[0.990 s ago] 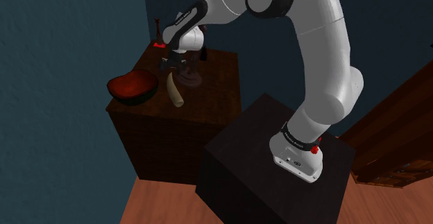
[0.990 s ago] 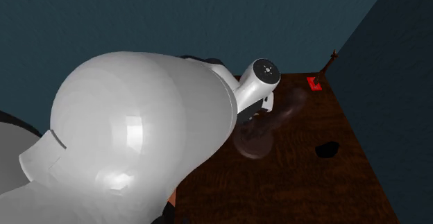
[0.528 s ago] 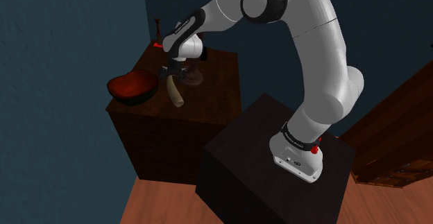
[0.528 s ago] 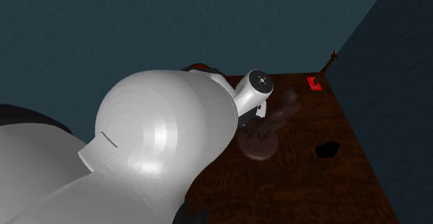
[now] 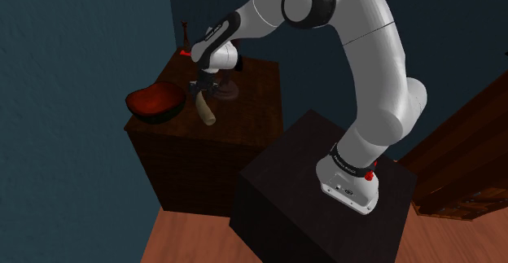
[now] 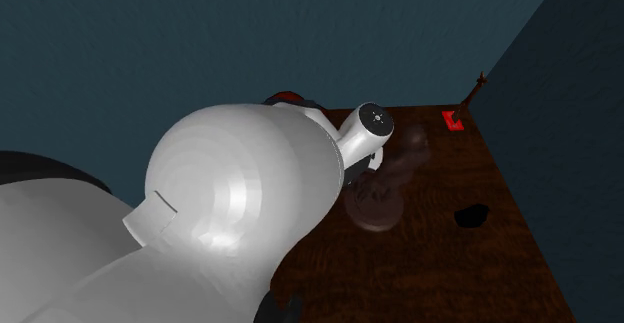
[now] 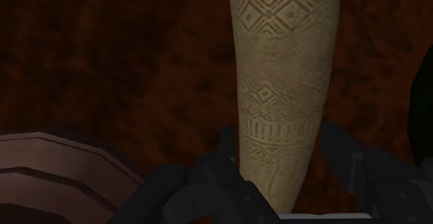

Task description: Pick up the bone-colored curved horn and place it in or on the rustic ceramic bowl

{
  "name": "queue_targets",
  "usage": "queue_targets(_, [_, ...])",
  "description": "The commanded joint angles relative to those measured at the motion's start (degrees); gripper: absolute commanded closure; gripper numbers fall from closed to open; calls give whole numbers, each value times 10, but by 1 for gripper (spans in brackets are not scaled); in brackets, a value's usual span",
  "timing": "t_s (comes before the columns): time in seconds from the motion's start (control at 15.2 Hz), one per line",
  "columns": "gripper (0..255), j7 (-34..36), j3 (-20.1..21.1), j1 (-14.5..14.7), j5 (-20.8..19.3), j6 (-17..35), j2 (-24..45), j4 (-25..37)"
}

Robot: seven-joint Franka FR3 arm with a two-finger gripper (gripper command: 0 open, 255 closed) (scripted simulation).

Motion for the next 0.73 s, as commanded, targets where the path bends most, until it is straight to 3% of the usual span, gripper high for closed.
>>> queue_targets(0.0, [255,0,-1,-1,0,-2,1,-3])
queue_targets(0.66, [255,5,-1,0,0,-10,-16,-10])
